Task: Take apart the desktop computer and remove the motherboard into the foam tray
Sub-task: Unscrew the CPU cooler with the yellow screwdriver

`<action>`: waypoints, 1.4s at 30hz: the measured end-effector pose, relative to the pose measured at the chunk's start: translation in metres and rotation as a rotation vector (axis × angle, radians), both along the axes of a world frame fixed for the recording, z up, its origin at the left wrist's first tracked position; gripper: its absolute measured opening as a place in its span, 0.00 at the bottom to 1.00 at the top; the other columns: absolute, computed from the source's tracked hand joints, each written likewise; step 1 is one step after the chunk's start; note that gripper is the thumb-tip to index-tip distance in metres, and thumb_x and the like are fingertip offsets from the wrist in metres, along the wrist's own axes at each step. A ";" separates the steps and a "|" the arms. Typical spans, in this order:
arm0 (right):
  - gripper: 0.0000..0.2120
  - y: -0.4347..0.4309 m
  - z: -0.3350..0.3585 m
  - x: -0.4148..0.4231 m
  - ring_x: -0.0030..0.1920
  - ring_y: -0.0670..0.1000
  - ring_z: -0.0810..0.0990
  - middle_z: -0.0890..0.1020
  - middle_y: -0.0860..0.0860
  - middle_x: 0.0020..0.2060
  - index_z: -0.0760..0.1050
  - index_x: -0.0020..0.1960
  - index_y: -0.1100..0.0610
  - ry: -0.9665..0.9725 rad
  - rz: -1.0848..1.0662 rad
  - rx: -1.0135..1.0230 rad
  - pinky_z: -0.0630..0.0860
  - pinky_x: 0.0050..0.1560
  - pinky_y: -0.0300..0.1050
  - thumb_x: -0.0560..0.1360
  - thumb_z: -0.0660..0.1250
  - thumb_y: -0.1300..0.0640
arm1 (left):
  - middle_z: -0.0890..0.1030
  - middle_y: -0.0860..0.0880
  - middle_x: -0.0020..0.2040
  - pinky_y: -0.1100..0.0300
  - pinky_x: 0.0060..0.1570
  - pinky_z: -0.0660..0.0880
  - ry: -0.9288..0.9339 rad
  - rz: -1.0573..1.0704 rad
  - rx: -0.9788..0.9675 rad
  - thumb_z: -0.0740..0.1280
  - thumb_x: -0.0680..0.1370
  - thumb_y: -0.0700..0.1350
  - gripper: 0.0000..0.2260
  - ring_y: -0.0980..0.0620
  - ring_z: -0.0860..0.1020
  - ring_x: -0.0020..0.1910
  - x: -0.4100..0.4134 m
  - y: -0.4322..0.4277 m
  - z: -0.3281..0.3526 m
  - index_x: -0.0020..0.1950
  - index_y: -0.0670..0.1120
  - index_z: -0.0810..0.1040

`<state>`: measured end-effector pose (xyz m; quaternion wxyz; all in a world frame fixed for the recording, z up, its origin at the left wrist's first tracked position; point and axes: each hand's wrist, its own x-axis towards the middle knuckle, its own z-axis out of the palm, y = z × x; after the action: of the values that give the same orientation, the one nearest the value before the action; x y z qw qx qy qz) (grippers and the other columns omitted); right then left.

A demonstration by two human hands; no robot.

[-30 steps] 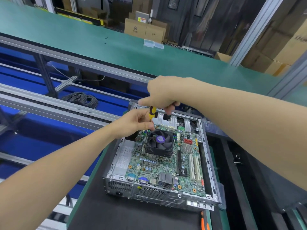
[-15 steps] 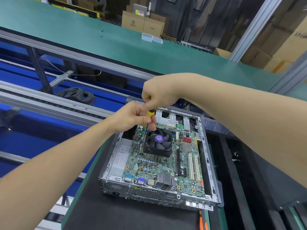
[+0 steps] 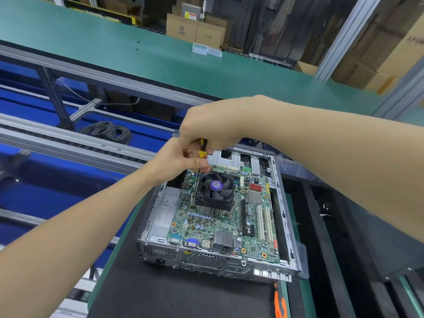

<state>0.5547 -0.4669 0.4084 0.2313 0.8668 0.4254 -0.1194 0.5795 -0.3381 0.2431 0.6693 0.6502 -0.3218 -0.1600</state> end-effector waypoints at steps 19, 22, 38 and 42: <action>0.17 0.007 -0.008 -0.004 0.32 0.55 0.71 0.75 0.51 0.30 0.72 0.36 0.57 -0.107 -0.620 0.026 0.68 0.32 0.44 0.81 0.67 0.52 | 0.88 0.44 0.45 0.61 0.53 0.79 -0.085 -0.075 0.149 0.69 0.79 0.30 0.13 0.48 0.87 0.50 0.006 0.003 0.008 0.55 0.47 0.83; 0.13 -0.001 -0.005 -0.006 0.37 0.55 0.73 0.77 0.51 0.34 0.74 0.40 0.55 -0.040 -0.520 0.092 0.71 0.39 0.46 0.79 0.68 0.50 | 0.88 0.45 0.44 0.53 0.54 0.81 -0.118 -0.006 0.169 0.72 0.77 0.33 0.07 0.47 0.87 0.49 0.007 -0.001 0.005 0.48 0.44 0.83; 0.08 -0.001 0.000 -0.014 0.38 0.44 0.74 0.80 0.46 0.37 0.81 0.45 0.52 -0.057 -0.218 0.165 0.75 0.38 0.48 0.72 0.77 0.50 | 0.86 0.44 0.43 0.51 0.50 0.80 -0.133 0.101 0.217 0.75 0.77 0.40 0.06 0.46 0.84 0.47 -0.006 0.006 0.003 0.50 0.40 0.80; 0.31 0.005 -0.001 -0.018 0.29 0.48 0.84 0.84 0.48 0.27 0.79 0.40 0.54 -0.041 -0.693 0.173 0.73 0.33 0.43 0.75 0.60 0.27 | 0.81 0.58 0.34 0.65 0.42 0.74 -0.137 0.044 0.257 0.76 0.77 0.44 0.09 0.62 0.79 0.36 -0.001 0.004 0.009 0.54 0.46 0.79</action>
<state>0.5364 -0.4622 0.4076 0.1115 0.9781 0.1098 -0.1370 0.5785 -0.3337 0.2517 0.5602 0.7469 -0.3295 -0.1405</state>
